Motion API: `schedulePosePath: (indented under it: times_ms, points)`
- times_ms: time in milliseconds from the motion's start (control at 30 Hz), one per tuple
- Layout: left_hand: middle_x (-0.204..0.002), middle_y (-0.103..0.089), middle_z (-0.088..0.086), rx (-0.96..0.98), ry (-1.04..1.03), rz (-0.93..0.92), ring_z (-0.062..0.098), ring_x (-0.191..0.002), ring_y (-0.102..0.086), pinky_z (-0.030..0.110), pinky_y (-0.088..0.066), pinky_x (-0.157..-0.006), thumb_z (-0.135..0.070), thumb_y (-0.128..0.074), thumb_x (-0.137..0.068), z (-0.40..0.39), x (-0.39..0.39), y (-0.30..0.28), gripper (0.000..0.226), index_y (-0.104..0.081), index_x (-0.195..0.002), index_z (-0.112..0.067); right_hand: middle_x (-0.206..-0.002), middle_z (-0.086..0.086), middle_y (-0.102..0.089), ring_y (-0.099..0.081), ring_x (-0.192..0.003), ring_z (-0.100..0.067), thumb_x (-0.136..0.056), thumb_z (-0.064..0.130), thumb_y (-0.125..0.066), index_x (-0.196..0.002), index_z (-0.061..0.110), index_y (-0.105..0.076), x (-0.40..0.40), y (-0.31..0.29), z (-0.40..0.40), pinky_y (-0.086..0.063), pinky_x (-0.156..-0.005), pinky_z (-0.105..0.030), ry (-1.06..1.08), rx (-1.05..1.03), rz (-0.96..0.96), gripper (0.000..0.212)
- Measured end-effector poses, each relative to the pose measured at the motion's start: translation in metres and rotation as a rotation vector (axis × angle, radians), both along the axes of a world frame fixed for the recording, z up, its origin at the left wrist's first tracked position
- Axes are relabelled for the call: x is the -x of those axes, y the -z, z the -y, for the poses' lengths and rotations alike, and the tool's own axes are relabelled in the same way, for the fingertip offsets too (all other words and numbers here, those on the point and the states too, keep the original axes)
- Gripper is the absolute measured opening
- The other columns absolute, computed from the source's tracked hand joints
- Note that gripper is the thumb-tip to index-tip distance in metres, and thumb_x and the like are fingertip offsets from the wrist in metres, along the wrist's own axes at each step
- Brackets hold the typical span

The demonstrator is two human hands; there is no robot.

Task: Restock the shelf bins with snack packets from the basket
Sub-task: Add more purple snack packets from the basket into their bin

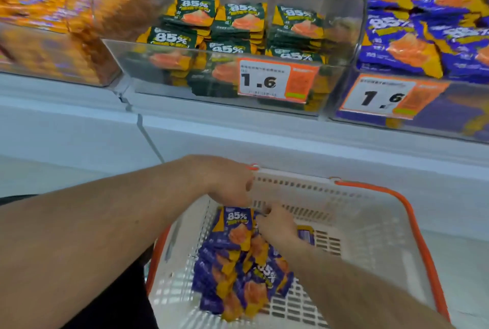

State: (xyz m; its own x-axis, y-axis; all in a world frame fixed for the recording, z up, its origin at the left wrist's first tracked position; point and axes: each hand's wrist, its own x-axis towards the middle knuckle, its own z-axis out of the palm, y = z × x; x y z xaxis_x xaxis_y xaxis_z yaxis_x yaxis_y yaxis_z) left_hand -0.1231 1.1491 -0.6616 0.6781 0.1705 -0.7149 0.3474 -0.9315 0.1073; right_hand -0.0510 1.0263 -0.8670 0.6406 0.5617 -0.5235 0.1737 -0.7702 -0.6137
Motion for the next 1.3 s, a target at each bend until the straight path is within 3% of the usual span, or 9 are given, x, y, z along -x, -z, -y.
schedulePosePath:
  times_ms: [200, 333, 467, 567, 700, 800, 1000, 1167, 1300]
  points:
    - [-0.113, -0.061, 0.002, 0.044, -0.019, 0.006, 0.020, -0.096, -0.062, 0.036, -0.054, -0.082, -0.034, -0.046, -0.098, -0.007, -0.017, 0.009, 0.039, -0.052, -0.133, -0.017, -0.061, 0.000, -0.049, -0.046, -0.052, -0.015, -0.090, 0.047, -0.061, -0.077, 0.025, -0.034, 0.034, 0.067, -0.018, -0.036, -0.047, -0.028, 0.241, 0.171, -0.322, 0.037]
    - [-0.124, -0.058, 0.003, 0.058, -0.030, -0.007, 0.022, -0.106, -0.060, 0.037, -0.052, -0.090, -0.035, -0.048, -0.098, -0.008, -0.028, 0.008, 0.040, -0.052, -0.134, -0.017, -0.064, -0.004, -0.049, -0.047, -0.055, -0.020, -0.091, 0.043, -0.065, -0.083, 0.009, -0.055, 0.034, 0.072, -0.023, -0.038, -0.053, -0.029, 0.250, 0.184, -0.364, 0.036]
    - [-0.127, -0.057, 0.001, 0.049, -0.034, -0.004, 0.021, -0.110, -0.056, 0.036, -0.048, -0.094, -0.036, -0.051, -0.097, -0.004, -0.035, 0.005, 0.042, -0.051, -0.136, -0.020, -0.061, -0.009, -0.053, -0.047, -0.054, -0.022, -0.089, 0.008, -0.070, -0.081, 0.003, -0.059, 0.014, 0.041, -0.012, -0.045, -0.043, -0.028, 0.319, 0.087, -0.642, 0.015]
    - [-0.133, -0.056, 0.003, 0.023, -0.036, 0.012, 0.022, -0.116, -0.055, 0.035, -0.046, -0.095, -0.035, -0.048, -0.098, 0.000, -0.038, -0.004, 0.043, -0.050, -0.137, -0.018, -0.078, -0.019, -0.053, -0.051, -0.070, -0.026, -0.088, -0.001, -0.066, -0.078, 0.012, -0.056, -0.010, 0.015, -0.003, -0.060, -0.066, -0.047, 0.101, 0.137, -0.579, 0.018]
    - [-0.135, -0.054, 0.008, 0.010, -0.075, 0.080, 0.025, -0.118, -0.054, 0.036, -0.047, -0.097, -0.036, -0.050, -0.097, 0.000, -0.043, -0.014, 0.044, -0.051, -0.135, -0.013, -0.092, -0.009, -0.062, -0.060, -0.091, -0.024, -0.087, -0.007, -0.064, -0.084, 0.015, -0.059, -0.041, -0.039, 0.009, -0.057, -0.085, -0.038, -0.006, 0.039, -0.521, 0.023]
    - [-0.135, -0.054, 0.008, 0.015, -0.176, 0.176, 0.026, -0.117, -0.056, 0.037, -0.048, -0.097, -0.042, -0.059, -0.091, 0.000, -0.044, -0.021, 0.056, -0.049, -0.136, -0.011, -0.082, -0.004, -0.063, -0.058, -0.077, -0.016, -0.088, -0.014, -0.054, -0.081, 0.017, -0.061, -0.062, -0.092, 0.021, -0.050, -0.063, -0.027, -0.058, -0.091, -0.427, 0.032]
    - [-0.102, -0.072, 0.004, 0.289, -0.394, 0.399, 0.021, -0.091, -0.068, 0.037, -0.055, -0.084, -0.043, -0.078, -0.070, 0.001, -0.037, -0.028, 0.046, -0.065, -0.104, -0.015, -0.092, -0.016, -0.063, -0.061, -0.073, -0.020, -0.081, -0.012, -0.060, -0.104, -0.001, -0.061, -0.087, -0.181, 0.055, -0.050, -0.061, -0.026, -0.039, -0.345, -0.407, 0.026]
    - [-0.080, -0.071, 0.008, 0.516, -0.548, 0.717, 0.012, -0.063, -0.058, 0.024, -0.044, -0.060, -0.013, -0.076, -0.083, 0.016, -0.031, -0.048, 0.012, -0.065, -0.088, -0.012, -0.082, 0.000, -0.062, -0.057, -0.061, -0.011, -0.087, 0.003, -0.067, -0.102, 0.023, -0.055, -0.079, -0.228, 0.076, -0.047, -0.057, -0.021, 0.115, -0.435, 0.108, 0.027]
    - [-0.094, -0.073, 0.017, 0.598, -0.559, 0.793, 0.020, -0.073, -0.063, 0.037, -0.052, -0.067, -0.009, -0.075, -0.084, 0.030, -0.032, -0.065, 0.018, -0.067, -0.100, -0.007, -0.126, 0.000, -0.053, -0.052, -0.116, -0.015, -0.066, 0.048, -0.075, -0.120, 0.022, -0.055, -0.074, -0.239, 0.089, -0.043, -0.092, -0.025, -0.154, -0.487, 0.751, 0.063]
